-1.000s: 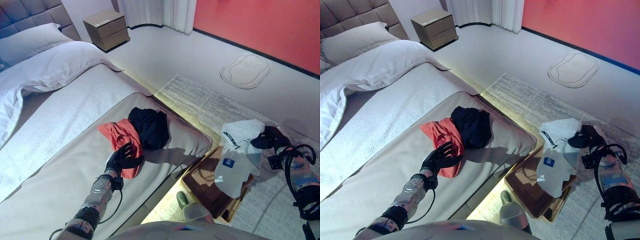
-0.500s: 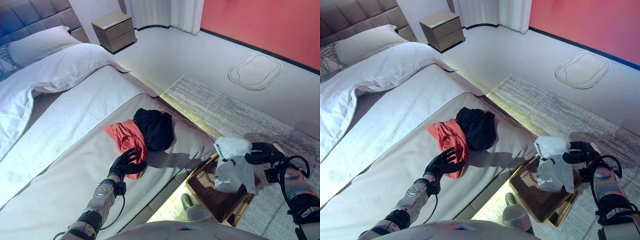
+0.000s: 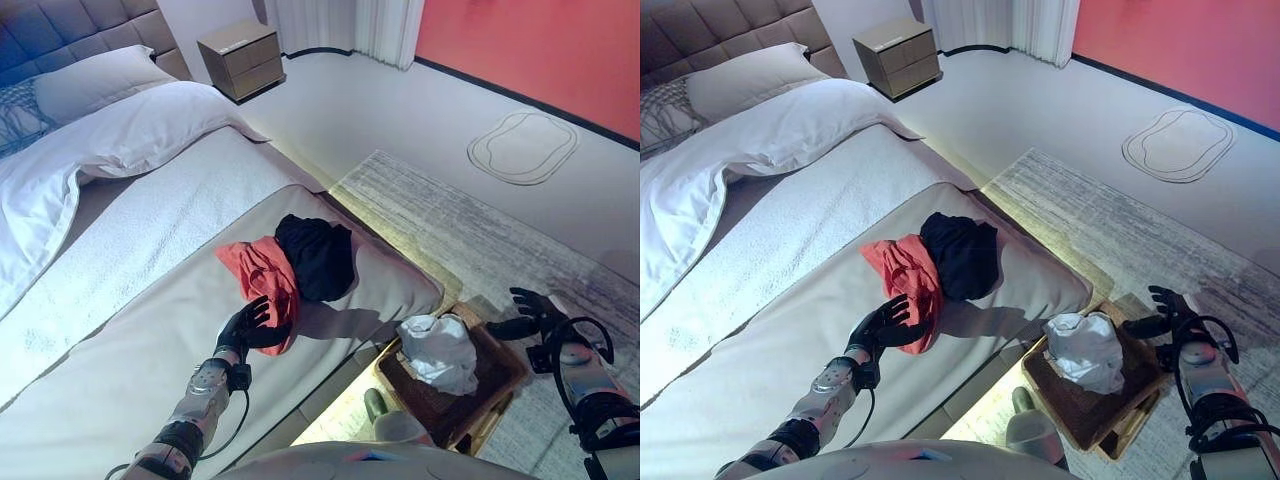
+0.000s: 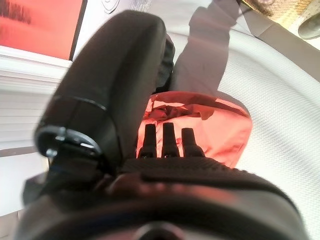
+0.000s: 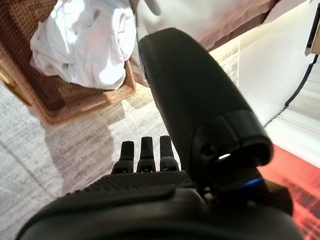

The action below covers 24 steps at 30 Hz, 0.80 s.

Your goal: Pick up the clothes from the bed and place them into the basket

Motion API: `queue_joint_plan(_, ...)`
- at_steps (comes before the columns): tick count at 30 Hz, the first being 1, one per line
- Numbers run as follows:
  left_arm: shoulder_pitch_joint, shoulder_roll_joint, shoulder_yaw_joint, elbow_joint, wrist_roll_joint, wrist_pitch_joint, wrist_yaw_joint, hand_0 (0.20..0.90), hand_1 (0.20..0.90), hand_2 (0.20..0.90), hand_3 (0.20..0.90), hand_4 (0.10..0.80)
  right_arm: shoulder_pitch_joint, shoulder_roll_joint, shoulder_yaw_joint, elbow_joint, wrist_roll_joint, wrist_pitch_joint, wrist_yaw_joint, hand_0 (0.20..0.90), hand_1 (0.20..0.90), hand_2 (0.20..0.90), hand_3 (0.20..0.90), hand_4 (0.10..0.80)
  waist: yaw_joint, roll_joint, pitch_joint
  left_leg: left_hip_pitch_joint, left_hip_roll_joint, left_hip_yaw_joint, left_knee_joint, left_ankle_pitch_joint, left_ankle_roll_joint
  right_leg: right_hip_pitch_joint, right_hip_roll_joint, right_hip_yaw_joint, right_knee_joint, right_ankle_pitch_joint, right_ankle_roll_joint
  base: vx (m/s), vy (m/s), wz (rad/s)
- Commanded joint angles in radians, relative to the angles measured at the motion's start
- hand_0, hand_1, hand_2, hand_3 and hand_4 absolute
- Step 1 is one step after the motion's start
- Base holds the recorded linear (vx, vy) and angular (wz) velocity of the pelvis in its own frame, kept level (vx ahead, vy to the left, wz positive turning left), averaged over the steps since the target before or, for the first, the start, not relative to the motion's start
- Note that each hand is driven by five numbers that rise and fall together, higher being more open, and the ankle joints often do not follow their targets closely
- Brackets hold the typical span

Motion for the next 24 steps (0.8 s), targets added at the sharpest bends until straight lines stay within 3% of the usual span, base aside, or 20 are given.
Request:
queue_joint_plan(1, -0.061, 0.045, 0.021, -0.04, 0.007, -0.082, 0.009, 0.9, 0.9, 0.9, 0.9, 0.8, -0.1, -0.037, -0.031, -0.165, -0.017, -0.058, -0.082, 0.9, 0.9, 0.9, 0.9, 0.8, 0.023, -0.052, -0.02, -0.005, -0.014, -0.035, 0.013, -0.075, 0.022, -0.002, -0.007, -0.009, 0.049, -0.053, 0.025, 0.0, 0.0, 0.0)
queue_joint_plan(7, -0.07, 0.023, 0.025, -0.028, -0.002, -0.084, 0.027, 0.9, 0.9, 0.9, 0.9, 0.8, -0.187, -0.022, 0.01, -0.308, -0.089, -0.038, -0.133, 0.9, 0.9, 0.9, 0.9, 0.8, 0.051, -0.051, -0.014, -0.016, -0.021, -0.079, 0.012, -0.07, 0.024, 0.008, -0.013, -0.032, 0.054, -0.065, 0.019, -0.001, 0.009, 0.08)
queue_joint_plan(15, -0.066, 0.015, 0.025, 0.013, 0.008, -0.078, 0.027, 0.9, 0.9, 0.9, 0.9, 0.8, -0.398, -0.029, 0.186, -0.293, -0.289, -0.028, -0.18, 0.9, 0.9, 0.9, 0.9, 0.8, 0.147, -0.067, -0.009, -0.044, -0.04, -0.174, 0.015, -0.059, 0.021, 0.036, -0.034, -0.111, 0.04, -0.076, 0.008, 0.021, -0.011, 0.3)
queue_joint_plan(24, 0.007, 0.049, 0.068, -0.007, 0.005, -0.078, 0.002, 0.9, 0.9, 0.9, 0.9, 0.8, -0.576, -0.052, 0.377, -0.277, -0.42, 0.021, -0.084, 0.9, 0.9, 0.9, 0.9, 0.8, 0.265, -0.09, -0.004, -0.072, -0.053, -0.264, 0.038, -0.051, 0.021, 0.073, -0.055, -0.227, 0.072, -0.12, -0.009, 0.111, -0.005, 0.36)
